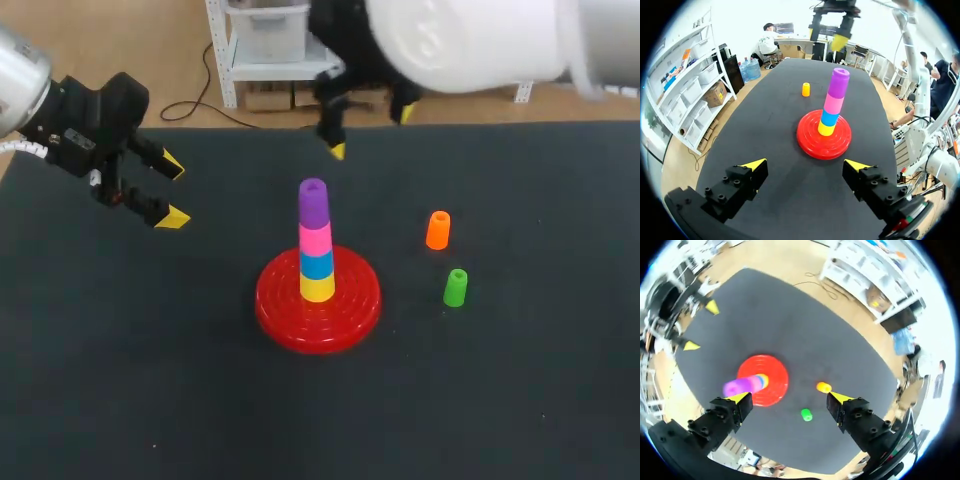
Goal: Pick up and stack the cylinders on the red base in this order: pink,purple,orange,green
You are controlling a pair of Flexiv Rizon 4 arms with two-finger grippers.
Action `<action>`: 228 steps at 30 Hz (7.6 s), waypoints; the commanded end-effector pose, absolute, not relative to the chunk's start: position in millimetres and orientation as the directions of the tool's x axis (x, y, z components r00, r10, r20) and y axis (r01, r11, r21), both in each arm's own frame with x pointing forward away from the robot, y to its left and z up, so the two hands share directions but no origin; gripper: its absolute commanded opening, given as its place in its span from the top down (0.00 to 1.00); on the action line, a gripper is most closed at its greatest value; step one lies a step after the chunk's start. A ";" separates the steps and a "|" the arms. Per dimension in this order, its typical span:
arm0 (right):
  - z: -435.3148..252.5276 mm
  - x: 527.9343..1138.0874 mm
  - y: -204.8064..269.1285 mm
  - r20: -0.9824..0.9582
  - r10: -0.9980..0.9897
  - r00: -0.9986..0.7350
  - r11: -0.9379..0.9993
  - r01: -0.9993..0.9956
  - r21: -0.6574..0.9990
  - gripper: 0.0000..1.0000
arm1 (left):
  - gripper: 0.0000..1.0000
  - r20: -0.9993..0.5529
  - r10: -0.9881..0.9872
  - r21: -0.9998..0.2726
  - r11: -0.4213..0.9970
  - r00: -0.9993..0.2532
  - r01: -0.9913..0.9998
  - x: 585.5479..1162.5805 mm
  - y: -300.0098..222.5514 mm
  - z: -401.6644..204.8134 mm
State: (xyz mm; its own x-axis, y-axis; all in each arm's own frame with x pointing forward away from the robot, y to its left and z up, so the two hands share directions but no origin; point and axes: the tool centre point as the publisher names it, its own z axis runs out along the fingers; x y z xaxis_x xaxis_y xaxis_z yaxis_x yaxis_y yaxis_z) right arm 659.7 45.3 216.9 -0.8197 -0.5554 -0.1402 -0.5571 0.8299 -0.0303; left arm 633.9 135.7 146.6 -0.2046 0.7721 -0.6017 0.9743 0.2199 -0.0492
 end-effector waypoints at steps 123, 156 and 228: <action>257.0 605.8 100.4 -0.143 -0.789 -0.597 0.609 -0.791 -0.058 1.00 | 0.00 -0.599 0.774 -0.050 0.220 -0.205 0.974 634.3 135.5 146.6; 224.2 614.9 117.8 -0.076 -0.790 -0.608 0.611 -0.792 -0.012 1.00 | 0.00 -0.599 0.774 -0.050 0.220 -0.205 0.974 634.3 135.5 146.6; 27.0 599.0 -70.3 0.021 -0.469 -0.883 0.883 -0.469 -0.006 0.43 | 0.00 -0.599 0.774 -0.050 0.220 -0.205 0.974 634.3 135.5 146.6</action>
